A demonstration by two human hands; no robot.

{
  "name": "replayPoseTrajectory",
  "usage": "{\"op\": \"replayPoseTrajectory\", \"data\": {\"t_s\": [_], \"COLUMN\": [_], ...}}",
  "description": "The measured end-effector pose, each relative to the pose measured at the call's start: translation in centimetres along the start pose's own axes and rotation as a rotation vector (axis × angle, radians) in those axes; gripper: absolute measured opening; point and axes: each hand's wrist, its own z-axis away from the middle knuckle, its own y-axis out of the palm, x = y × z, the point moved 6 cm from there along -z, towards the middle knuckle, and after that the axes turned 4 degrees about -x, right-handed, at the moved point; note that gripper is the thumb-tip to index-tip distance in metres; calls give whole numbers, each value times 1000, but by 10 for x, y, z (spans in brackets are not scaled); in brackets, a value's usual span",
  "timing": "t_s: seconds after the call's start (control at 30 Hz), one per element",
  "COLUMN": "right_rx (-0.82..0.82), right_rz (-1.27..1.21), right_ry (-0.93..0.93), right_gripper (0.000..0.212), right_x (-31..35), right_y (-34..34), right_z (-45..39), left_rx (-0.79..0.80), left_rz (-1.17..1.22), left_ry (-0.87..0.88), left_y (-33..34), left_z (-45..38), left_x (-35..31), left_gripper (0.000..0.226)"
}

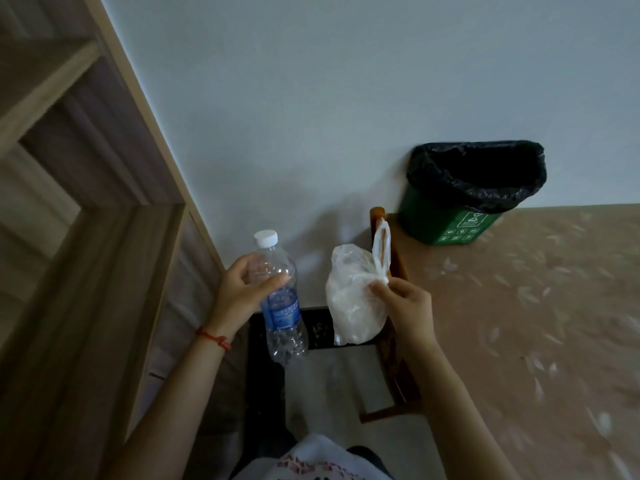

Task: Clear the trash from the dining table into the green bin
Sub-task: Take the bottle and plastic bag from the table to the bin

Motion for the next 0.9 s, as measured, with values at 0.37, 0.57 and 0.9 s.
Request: {"op": "replayPoseTrajectory", "data": {"t_s": [0.37,0.57,0.9], "right_rx": [-69,-104,-312], "right_rz": [-93,-161,-212], "right_ry": [32,38,74], "right_gripper": [8,8,11], "right_x": [28,40,38], "right_y": [8,-9,-83], "right_z": [-62,-93,-120], "left_rx": [53,121,341], "left_rz": [-58,-48,-24], "left_ry": [18,-5,21], "left_y": [31,64,163], "left_z": [-79,-107,-139], "left_x": [-19,-31,-62], "left_gripper": [51,75,74]}}
